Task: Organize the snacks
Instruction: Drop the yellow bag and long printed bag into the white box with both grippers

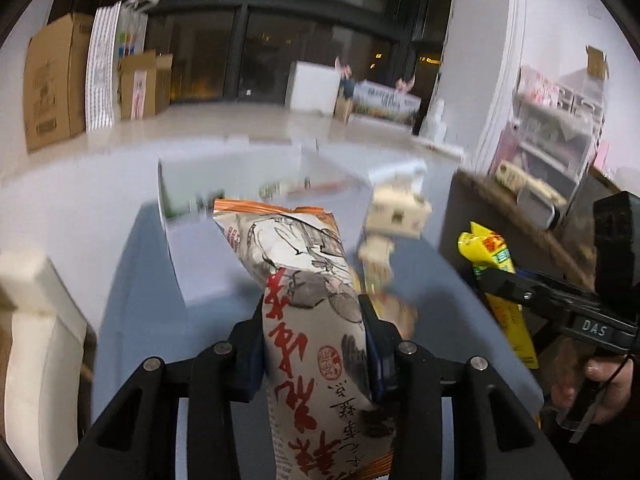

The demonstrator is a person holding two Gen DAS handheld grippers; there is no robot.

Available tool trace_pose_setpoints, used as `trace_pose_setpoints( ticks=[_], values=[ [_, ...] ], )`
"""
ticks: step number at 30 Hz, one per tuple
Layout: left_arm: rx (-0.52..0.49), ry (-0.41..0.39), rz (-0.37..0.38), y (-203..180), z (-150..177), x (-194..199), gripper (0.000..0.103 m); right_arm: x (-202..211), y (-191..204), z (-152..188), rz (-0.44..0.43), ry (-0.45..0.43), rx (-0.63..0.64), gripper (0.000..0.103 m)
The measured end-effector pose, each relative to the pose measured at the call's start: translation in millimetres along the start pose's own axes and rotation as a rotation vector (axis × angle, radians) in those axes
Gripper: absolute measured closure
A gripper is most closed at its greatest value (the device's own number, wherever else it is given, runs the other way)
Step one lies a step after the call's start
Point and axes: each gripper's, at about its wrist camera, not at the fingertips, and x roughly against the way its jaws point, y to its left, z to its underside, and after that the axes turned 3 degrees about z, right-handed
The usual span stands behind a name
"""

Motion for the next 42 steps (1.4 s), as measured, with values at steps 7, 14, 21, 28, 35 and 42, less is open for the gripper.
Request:
trace_pose_setpoints(
  ticks=[7,14,21,28,35,42],
  values=[
    [-0.002,-0.044,0.006,33.3,-78.8,-29.4,0.058,-47.5,2.8,-89.3,-0.051,-0.035,-0.033,0.057],
    [-0.019,-0.024,-0.038,66.1,-135.3,-85.2,0.058,-120.3,4.3,-164.0,-0.044,0.0,-0.04,0.057],
    [-0.006,0.007,-0.075,96.7,-159.6,-130.5,0.058,-183.4,8.3,-198.3,0.005,0.043,0.006,0.057],
    [0.014,0.036,-0.117,125.3,-156.3,-160.9,0.057,-224.8,-1.2,-205.7,0.034,0.071,-0.011,0.056],
    [0.069,0.064,-0.091,136.4,-144.7,-166.3,0.0,-241.9,-9.9,-204.6,-0.002,0.064,-0.065,0.0],
    [0.055,0.065,-0.084,128.7,-140.5,-156.4,0.0,-234.4,-15.2,-199.0,-0.043,0.074,-0.086,0.0]
  ],
)
